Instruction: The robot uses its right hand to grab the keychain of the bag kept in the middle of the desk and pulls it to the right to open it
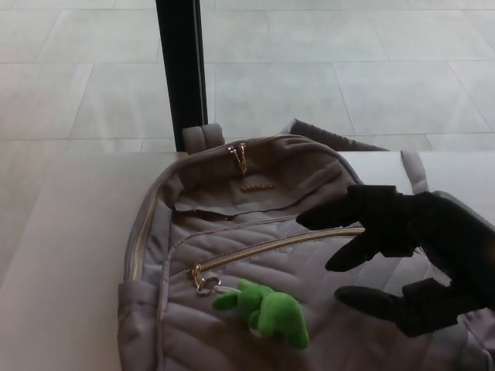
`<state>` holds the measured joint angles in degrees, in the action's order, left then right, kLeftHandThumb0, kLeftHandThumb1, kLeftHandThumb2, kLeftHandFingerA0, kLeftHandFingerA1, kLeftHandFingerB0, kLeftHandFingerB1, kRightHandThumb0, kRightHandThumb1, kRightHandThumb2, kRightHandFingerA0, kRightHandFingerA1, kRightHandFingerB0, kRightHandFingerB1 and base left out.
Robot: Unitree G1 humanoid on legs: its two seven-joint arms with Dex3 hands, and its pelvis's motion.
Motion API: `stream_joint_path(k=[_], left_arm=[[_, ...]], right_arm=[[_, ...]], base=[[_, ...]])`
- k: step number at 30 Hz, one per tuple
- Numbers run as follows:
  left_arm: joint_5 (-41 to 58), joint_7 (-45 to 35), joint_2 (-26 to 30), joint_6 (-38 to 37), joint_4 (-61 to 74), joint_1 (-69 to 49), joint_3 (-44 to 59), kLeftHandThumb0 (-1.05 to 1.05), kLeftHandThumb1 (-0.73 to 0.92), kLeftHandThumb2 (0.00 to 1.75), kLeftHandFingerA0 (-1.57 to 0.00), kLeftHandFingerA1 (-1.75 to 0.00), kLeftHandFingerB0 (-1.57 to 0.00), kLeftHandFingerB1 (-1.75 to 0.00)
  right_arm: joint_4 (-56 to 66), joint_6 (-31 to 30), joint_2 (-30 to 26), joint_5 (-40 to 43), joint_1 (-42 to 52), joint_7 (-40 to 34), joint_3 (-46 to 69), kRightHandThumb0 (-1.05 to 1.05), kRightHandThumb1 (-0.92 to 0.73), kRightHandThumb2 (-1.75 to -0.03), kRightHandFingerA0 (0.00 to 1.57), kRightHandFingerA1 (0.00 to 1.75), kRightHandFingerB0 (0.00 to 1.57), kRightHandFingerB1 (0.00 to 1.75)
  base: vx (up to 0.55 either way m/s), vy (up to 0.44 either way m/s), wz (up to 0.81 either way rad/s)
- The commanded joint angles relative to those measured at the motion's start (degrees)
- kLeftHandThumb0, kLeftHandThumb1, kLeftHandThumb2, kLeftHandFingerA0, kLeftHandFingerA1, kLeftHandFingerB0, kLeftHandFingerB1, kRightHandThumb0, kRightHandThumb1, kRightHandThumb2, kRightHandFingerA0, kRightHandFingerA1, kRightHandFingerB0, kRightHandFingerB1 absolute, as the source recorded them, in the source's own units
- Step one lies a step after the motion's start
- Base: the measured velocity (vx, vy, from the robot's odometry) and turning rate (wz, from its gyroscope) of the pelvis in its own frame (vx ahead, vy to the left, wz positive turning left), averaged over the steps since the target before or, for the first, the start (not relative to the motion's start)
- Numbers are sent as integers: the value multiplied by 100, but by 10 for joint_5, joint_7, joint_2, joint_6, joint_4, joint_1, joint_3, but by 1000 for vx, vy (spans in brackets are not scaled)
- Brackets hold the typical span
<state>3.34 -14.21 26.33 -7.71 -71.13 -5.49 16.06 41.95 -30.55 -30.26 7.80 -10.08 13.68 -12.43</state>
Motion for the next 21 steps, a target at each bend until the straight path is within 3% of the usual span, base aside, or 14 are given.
stream_joint_path(k=[1,2,4,5,7,8,11,12,13,21], left_arm=[[10,-10,7,-8,1,-4,6,-53,57,57,-62,-64,-61,-49],[3,-13,9,-15,0,-6,-1,-57,57,57,-60,-61,-59,-47],[7,-17,8,-14,-5,-3,3,-54,56,57,-60,-62,-63,-49],[11,-19,6,-14,-8,-2,7,-55,56,57,-60,-62,-63,-49],[7,-14,5,-18,-9,-3,5,-56,56,57,-61,-61,-61,-48],[-4,0,6,-16,-9,0,-5,-57,44,84,-63,-71,-56,-60],[-6,0,6,-19,-6,-3,-9,-59,45,85,-61,-71,-54,-59],[-6,0,6,-19,-6,-3,-9,-59,45,85,-61,-71,-54,-59],[-10,0,8,-19,-6,-3,-14,-59,58,58,-60,-59,-58,-46],[-34,9,19,-38,-1,-6,-45,-60,61,58,-63,-62,-58,-46]], right_arm=[[6,-35,26,-45,-8,-15,-35,-60,-59,-58,66,71,50,43],[4,-28,30,-63,-8,-21,-50,-61,-47,-87,62,75,43,56],[-1,-22,36,-82,-5,-25,-62,-59,-47,-86,64,78,43,57],[-1,-25,36,-97,-3,-30,-72,-58,-61,-58,65,77,48,45],[-2,-32,37,-115,0,-35,-80,-60,-61,-58,66,76,48,45],[0,-41,29,-131,7,-36,-89,-64,-64,-59,63,69,47,42],[-3,-41,12,-172,14,-40,-105,-66,-63,-59,66,66,48,41],[-3,-41,13,-174,14,-40,-106,-66,-63,-59,66,66,48,41],[-6,-33,-6,-213,17,-44,-121,-71,-66,-60,67,73,48,40],[9,-30,-41,-323,33,-65,-150,-81,-72,-63,70,72,49,41]], base=[[0,0,0],[0,0,0],[0,0,0],[0,0,0],[0,0,0],[0,0,0],[0,0,0],[0,0,0],[0,0,0],[0,0,0]])
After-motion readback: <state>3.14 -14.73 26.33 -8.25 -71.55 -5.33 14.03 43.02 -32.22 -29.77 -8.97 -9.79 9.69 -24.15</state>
